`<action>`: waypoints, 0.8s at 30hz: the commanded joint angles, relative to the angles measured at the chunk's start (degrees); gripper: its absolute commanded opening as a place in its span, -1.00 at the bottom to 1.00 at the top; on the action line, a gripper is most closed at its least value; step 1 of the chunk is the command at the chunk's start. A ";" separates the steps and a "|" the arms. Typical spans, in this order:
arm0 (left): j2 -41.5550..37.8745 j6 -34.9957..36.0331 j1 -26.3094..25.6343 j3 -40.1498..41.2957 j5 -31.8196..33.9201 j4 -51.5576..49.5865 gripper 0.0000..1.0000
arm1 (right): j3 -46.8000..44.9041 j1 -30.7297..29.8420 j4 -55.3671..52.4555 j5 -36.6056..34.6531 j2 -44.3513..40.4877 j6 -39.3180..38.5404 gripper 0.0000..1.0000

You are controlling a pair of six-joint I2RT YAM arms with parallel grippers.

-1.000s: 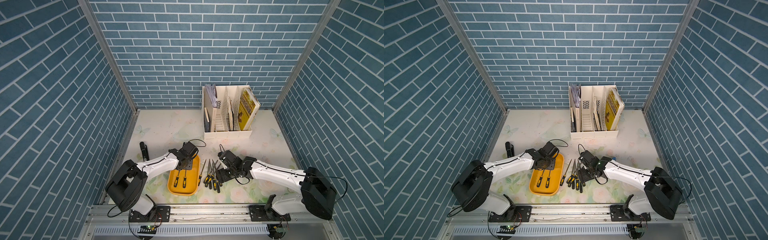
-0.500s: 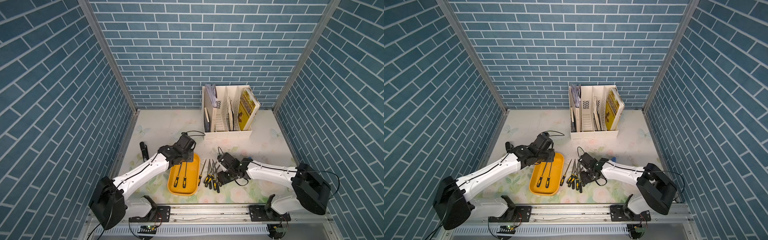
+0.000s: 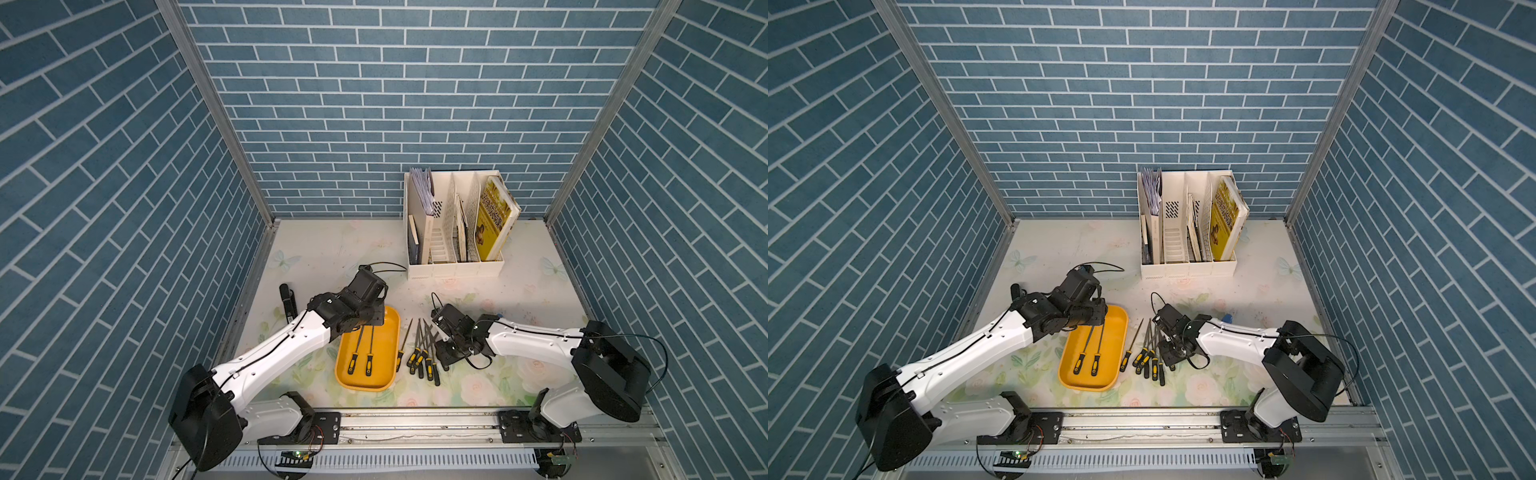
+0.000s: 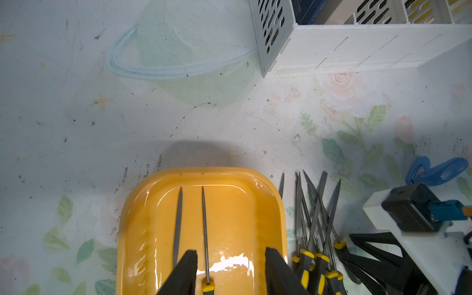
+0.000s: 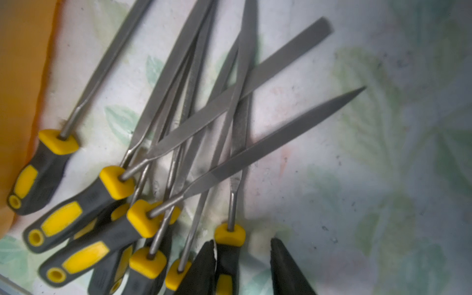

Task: Put the file tool into the storage box
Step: Pick up the file tool from the center of the board.

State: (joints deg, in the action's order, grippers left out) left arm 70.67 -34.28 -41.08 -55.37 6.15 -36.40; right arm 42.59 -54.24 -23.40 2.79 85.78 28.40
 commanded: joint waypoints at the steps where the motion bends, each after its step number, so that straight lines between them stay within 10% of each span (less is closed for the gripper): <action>1: -0.33 -0.04 -0.21 0.71 0.33 -1.13 -0.05 | -2.52 0.19 -3.73 -2.02 -0.74 -0.46 -0.36; 24: -0.27 -0.25 -0.23 0.54 -2.15 1.02 -0.04 | -4.87 0.27 -18.26 -11.46 -9.73 8.49 -0.86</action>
State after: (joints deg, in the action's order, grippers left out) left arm 70.67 -34.30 -41.08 -55.24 5.13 -36.07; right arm 38.02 -54.19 -35.86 -5.21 77.54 33.87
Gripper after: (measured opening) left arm 0.481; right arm 0.170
